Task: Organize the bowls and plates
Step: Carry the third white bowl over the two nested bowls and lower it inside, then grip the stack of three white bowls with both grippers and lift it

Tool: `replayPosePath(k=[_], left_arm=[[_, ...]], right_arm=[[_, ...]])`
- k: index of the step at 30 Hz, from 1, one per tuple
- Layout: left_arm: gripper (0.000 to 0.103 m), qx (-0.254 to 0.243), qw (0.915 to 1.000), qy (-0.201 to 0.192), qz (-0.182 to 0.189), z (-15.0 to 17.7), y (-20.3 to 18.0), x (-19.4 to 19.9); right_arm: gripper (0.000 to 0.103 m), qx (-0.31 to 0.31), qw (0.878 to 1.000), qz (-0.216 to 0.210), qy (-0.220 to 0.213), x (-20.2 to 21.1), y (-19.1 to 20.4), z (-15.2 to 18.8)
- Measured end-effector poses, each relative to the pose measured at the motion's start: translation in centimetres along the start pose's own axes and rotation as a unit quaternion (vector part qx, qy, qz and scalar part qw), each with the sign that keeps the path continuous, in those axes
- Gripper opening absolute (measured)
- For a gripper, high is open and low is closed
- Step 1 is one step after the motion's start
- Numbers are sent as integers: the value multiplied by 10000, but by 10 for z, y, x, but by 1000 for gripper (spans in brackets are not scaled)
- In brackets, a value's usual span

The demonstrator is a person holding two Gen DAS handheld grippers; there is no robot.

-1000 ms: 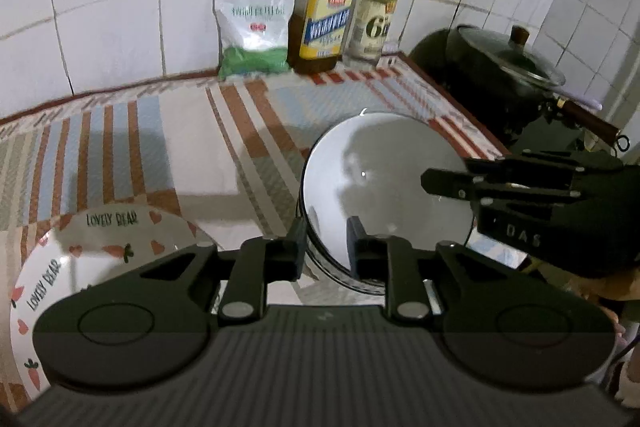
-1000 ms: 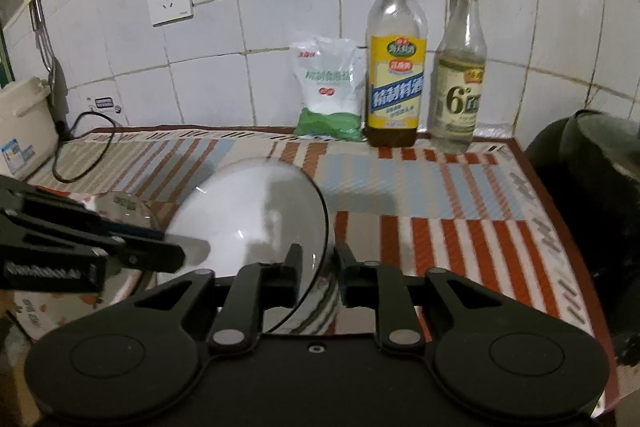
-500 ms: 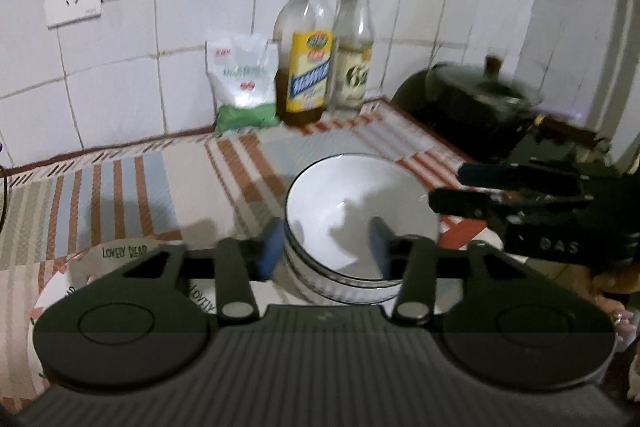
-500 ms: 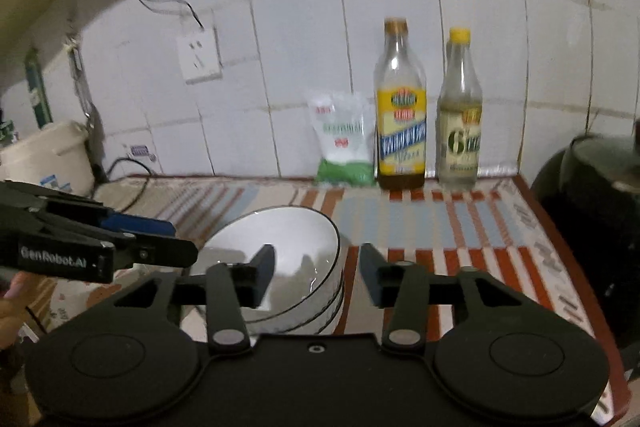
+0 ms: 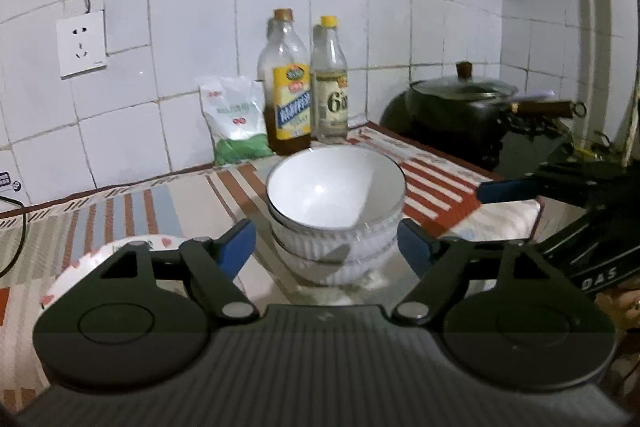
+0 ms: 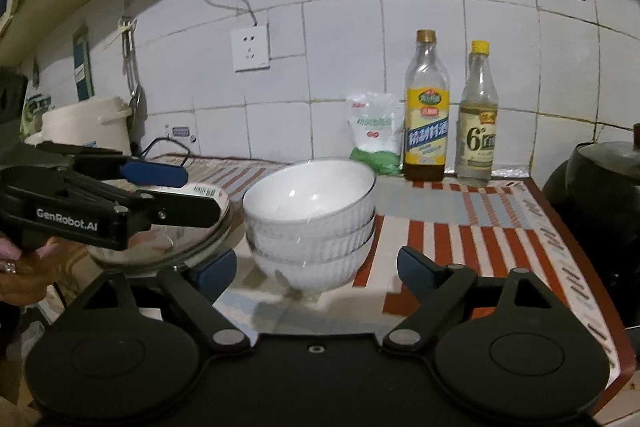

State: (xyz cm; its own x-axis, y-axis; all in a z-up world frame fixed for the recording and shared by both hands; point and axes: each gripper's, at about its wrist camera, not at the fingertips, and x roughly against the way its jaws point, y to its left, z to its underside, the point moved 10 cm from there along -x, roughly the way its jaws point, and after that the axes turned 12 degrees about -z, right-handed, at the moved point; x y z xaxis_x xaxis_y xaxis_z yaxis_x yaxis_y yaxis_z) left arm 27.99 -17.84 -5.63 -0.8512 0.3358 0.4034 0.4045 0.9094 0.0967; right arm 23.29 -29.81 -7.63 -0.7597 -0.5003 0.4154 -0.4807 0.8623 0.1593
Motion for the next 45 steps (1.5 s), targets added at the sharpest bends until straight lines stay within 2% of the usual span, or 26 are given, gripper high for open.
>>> replayPosePath(k=[3,6,14,18,22,29,34,40,45], left_arm=[[89,-107,9999,-81,54,10,-8,0],[92,-172,9997,-113,107,19,-16,-3],[98,29,9996,-64,271,29,-27,-22],[99,-91,9999,-32,90,32,-30,-34],[99,113,9998,153,43,34,-26,-49],[99,254,9989,296,249,33,-24,-65],[102,256,9991,324,110,32,-20,-75],[103,219,9988,343,274,31,-23,-83],[103,421,9975,400,407,33,-21,-87]], right_arm=[[95,233,9997,-31,-23,-8,3,12],[97,431,9990,-83,-32,-18,5,25],[99,792,9967,-59,-141,-48,5,45],[99,710,9973,-79,-187,-62,0,43],[99,731,9970,-63,-242,-74,-4,38],[99,484,9985,-166,-188,-90,-13,30],[99,387,9988,-145,-250,-94,-18,27],[101,455,9987,-130,-212,-100,-18,24],[103,427,9988,-124,-216,-103,-19,23]])
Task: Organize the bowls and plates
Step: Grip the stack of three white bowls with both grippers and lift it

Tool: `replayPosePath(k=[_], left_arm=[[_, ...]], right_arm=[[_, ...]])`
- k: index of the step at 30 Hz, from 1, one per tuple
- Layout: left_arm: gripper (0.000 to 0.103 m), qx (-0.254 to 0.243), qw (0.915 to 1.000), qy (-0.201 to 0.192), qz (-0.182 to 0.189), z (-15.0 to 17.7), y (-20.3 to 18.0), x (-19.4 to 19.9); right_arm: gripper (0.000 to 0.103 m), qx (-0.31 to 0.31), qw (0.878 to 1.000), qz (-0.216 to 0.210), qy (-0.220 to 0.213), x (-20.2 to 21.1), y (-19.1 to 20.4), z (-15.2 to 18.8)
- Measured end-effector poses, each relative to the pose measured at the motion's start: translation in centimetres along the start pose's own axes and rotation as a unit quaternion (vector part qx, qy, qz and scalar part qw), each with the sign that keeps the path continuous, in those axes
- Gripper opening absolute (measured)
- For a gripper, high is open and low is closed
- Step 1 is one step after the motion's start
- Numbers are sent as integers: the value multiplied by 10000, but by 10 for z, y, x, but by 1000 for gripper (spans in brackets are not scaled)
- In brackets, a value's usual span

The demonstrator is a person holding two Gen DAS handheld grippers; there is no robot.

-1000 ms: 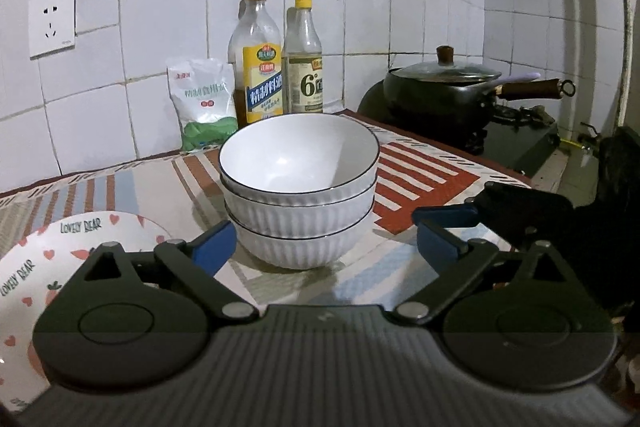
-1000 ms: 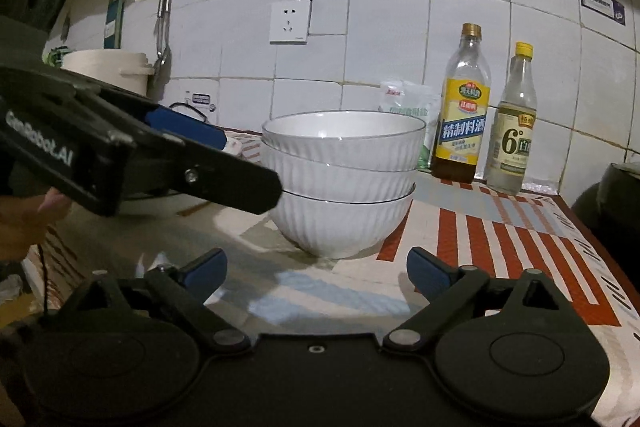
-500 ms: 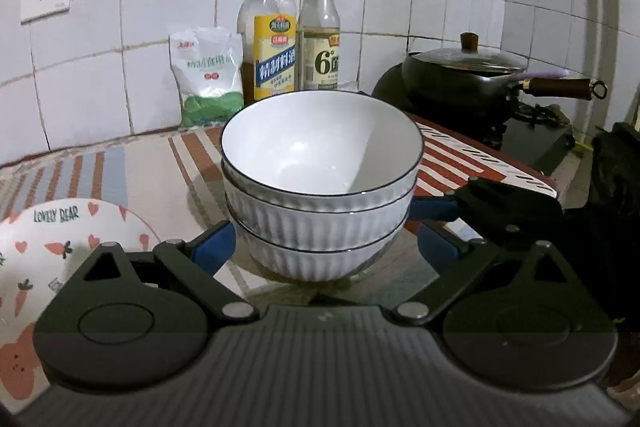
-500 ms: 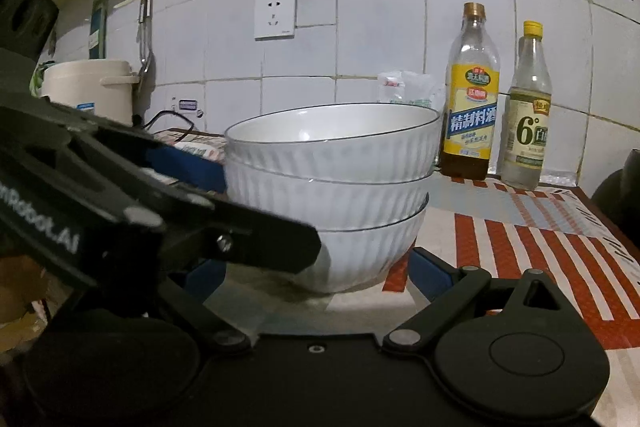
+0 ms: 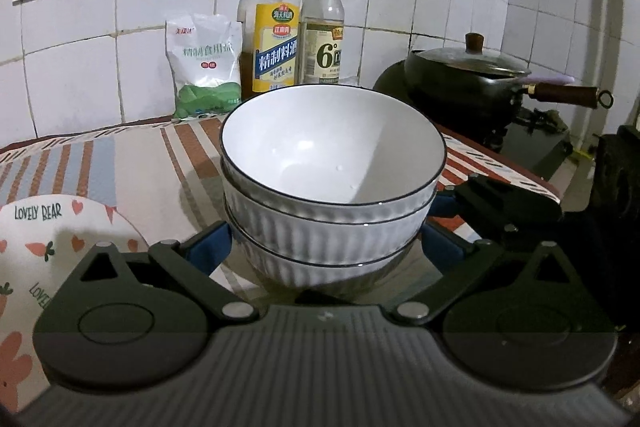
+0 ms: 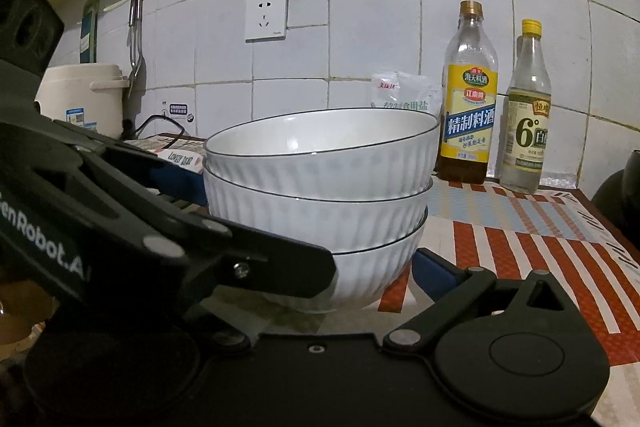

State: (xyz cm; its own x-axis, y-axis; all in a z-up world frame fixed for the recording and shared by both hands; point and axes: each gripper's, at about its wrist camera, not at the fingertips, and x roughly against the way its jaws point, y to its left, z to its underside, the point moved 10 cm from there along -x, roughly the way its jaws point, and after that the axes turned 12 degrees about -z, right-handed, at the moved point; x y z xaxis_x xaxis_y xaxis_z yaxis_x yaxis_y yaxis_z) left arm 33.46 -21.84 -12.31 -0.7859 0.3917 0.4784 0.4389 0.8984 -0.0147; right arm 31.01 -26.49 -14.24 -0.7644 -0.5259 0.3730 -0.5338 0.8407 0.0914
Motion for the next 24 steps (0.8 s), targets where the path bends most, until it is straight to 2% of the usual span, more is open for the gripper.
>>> replayPosePath(k=[6,11,24], left_arm=[[103,72,9999,-116,8,3,0,1],[102,79,9999,-148,-7,3,0,2],[101,-222,9996,-164,-59,2,-6,8]], right_arm=[[103,-38,10000,-21,23,-3,-2,-1],[103,-70,9999,-1,-122,-3,-2,1],[103,-138,9992,85,-356,4,3,3]])
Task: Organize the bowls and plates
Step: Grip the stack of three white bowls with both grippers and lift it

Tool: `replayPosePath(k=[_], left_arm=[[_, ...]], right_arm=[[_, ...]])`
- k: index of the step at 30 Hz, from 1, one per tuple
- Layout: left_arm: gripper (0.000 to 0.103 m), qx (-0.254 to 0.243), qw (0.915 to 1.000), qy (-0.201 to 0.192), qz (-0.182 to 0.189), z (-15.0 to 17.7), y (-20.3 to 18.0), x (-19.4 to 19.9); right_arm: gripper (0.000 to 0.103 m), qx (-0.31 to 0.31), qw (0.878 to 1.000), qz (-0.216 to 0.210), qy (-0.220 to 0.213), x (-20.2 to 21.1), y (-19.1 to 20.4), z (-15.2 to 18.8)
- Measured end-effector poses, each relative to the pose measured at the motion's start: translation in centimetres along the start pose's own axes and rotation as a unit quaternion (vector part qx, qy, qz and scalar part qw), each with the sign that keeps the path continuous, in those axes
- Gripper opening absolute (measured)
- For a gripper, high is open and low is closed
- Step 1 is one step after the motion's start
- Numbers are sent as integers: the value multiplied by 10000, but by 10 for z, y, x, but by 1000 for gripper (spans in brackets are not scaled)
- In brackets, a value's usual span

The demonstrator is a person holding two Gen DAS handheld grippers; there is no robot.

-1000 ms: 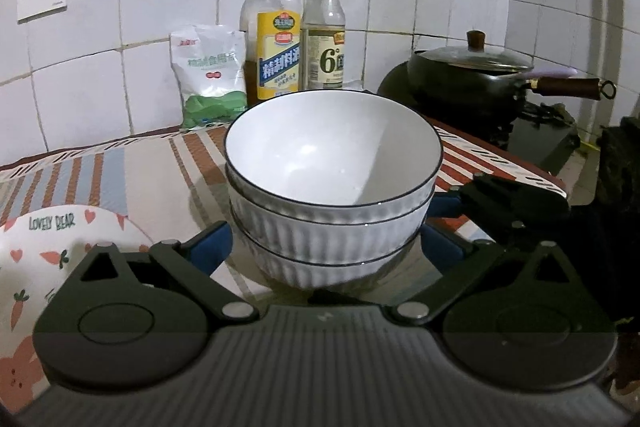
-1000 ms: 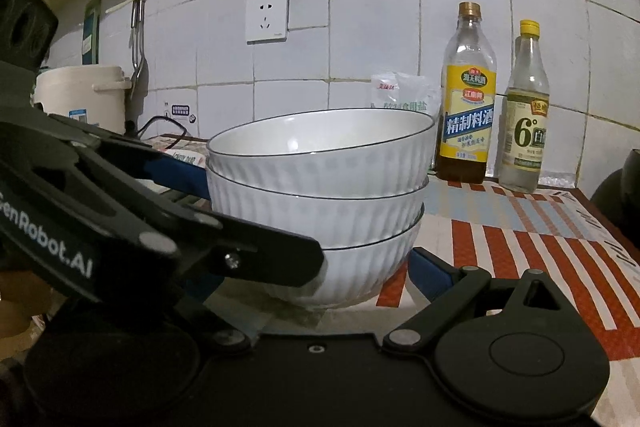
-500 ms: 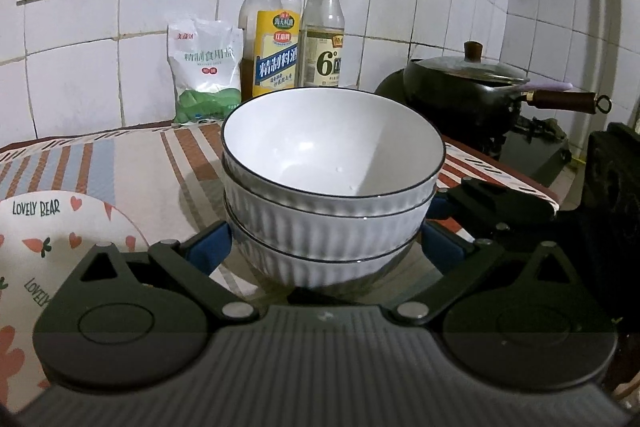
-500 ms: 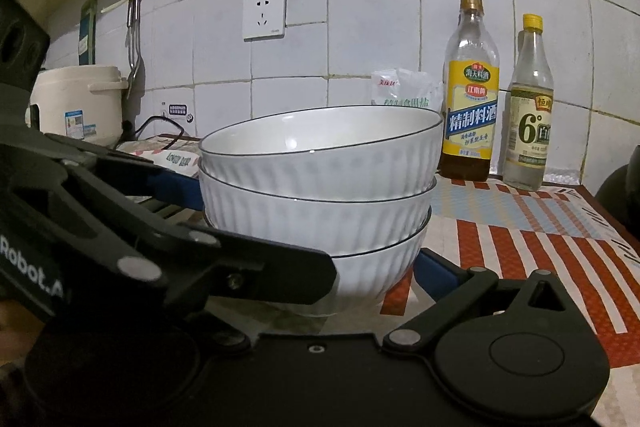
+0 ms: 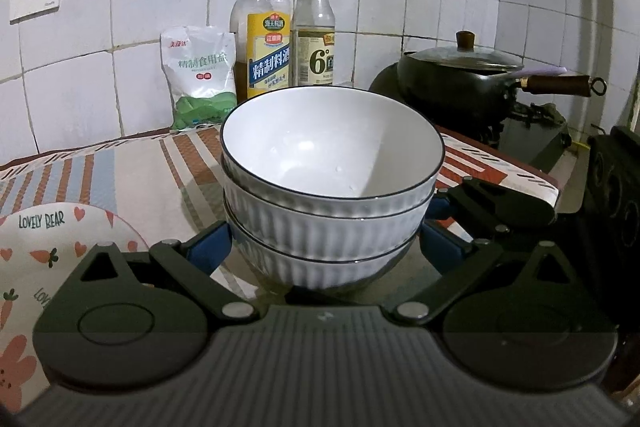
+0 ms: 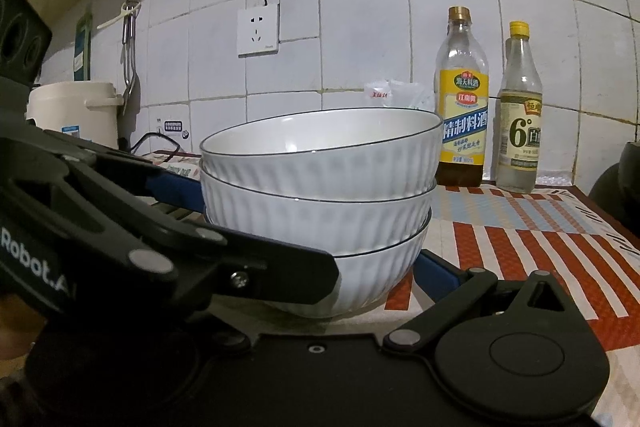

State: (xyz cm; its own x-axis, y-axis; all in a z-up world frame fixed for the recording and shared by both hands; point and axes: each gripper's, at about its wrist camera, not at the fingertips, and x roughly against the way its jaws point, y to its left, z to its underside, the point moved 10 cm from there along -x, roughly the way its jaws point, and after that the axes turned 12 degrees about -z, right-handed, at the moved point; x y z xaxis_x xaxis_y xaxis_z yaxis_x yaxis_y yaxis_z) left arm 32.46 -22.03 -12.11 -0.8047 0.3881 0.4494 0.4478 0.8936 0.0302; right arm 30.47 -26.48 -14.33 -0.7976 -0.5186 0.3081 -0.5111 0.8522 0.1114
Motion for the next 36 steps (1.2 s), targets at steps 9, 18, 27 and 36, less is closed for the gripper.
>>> replayPosePath(k=[9,18,27,36], left_arm=[[101,-31,10000,-43,32,-1,-2,9],[101,-75,9999,-153,0,-7,-1,30],[101,-39,9994,-308,-132,-14,11,68],[101,113,9979,-293,-561,-14,50,113]], right_arm=[[103,125,9999,41,-63,7,6,-1],[103,319,9994,52,-93,17,21,-13],[103,583,9982,-50,-92,25,55,-35],[103,683,9964,-504,-76,9,108,-55]])
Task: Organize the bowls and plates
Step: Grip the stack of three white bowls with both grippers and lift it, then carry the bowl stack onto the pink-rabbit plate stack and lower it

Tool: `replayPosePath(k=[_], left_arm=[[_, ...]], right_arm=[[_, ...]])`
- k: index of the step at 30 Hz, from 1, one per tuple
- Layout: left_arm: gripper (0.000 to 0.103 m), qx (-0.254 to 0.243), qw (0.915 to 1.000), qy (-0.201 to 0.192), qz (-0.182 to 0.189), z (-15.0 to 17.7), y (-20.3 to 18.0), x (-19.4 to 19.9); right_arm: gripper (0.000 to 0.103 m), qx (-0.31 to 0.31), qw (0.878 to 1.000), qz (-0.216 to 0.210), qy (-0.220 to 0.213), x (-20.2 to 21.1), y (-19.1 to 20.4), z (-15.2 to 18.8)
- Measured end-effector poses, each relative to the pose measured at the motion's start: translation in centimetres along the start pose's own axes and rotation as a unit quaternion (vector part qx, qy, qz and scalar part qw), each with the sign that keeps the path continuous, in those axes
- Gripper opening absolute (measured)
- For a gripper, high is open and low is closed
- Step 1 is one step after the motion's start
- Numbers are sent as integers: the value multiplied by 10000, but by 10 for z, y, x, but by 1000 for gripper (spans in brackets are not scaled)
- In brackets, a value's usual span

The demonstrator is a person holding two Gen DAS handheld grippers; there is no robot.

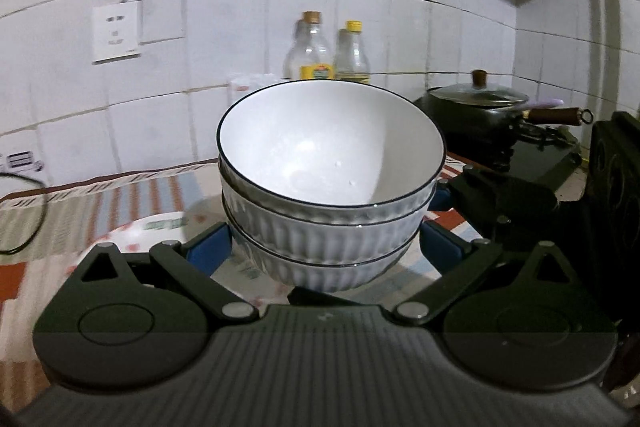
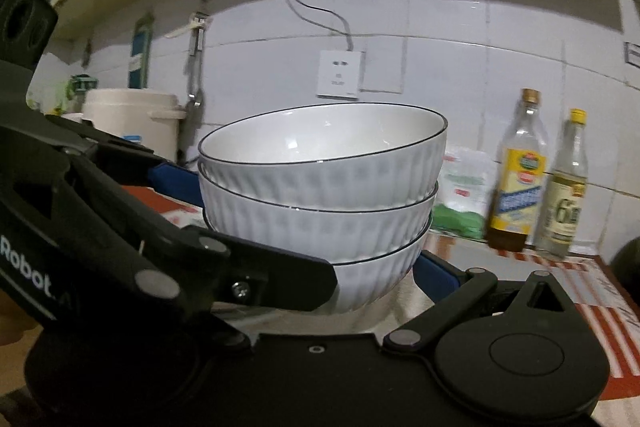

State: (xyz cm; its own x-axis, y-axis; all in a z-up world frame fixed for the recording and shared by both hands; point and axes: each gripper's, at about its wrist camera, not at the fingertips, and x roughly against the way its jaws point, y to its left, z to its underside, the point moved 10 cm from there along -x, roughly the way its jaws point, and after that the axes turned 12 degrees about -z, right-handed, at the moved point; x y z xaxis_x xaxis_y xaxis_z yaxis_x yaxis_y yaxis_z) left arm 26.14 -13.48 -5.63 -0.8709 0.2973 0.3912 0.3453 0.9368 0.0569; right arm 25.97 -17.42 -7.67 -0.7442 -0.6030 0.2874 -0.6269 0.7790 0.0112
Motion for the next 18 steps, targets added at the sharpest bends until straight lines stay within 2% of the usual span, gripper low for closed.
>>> replayPosePath(k=[9,18], left_arm=[[101,74,9992,135,-378,13,55,17],[101,352,9984,276,-359,28,95,7]], right_arm=[[103,9,9990,-439,55,-39,39,-6],[103,-45,9980,-578,240,-72,54,0]])
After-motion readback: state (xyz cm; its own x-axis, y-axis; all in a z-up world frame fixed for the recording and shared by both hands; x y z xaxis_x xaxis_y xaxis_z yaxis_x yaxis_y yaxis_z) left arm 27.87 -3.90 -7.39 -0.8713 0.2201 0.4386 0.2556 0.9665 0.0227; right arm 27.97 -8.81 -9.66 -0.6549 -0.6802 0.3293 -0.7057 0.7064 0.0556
